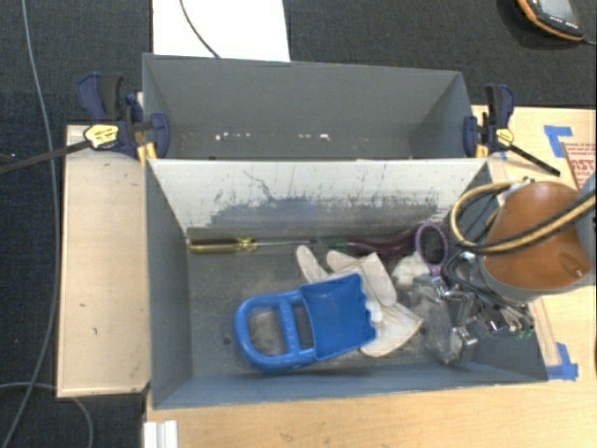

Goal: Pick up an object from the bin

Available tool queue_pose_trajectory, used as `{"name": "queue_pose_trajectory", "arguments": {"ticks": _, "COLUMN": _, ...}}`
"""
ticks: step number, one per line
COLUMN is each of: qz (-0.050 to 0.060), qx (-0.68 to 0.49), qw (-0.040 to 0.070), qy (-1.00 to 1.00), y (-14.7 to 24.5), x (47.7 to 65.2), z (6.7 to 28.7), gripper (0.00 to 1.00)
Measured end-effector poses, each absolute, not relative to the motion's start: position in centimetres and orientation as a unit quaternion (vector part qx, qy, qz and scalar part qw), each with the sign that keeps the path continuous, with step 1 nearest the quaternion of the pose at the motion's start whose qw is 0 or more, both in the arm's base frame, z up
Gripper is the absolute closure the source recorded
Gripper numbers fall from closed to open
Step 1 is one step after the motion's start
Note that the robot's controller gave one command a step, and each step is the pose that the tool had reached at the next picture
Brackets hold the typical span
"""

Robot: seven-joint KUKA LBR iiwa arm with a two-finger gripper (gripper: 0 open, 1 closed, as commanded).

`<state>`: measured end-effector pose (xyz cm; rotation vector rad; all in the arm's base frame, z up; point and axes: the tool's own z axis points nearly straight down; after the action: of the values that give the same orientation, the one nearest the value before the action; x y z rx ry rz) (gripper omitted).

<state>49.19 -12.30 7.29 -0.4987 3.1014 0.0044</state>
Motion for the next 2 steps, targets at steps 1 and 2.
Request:
{"name": "queue_pose_trajectory", "arguments": {"ticks": 1, "qz": -0.001, "qx": -0.422, "qw": 0.002, "qy": 0.907, "y": -12.9, "x": 47.9, "z": 7.9, "gripper": 0.00}}
{"name": "queue_pose_trajectory", "arguments": {"ticks": 2, "qz": 0.000, "qx": -0.244, "qw": 0.003, "qy": 0.970, "y": -12.2, "x": 54.7, "z": 7.4, "gripper": 0.00}}
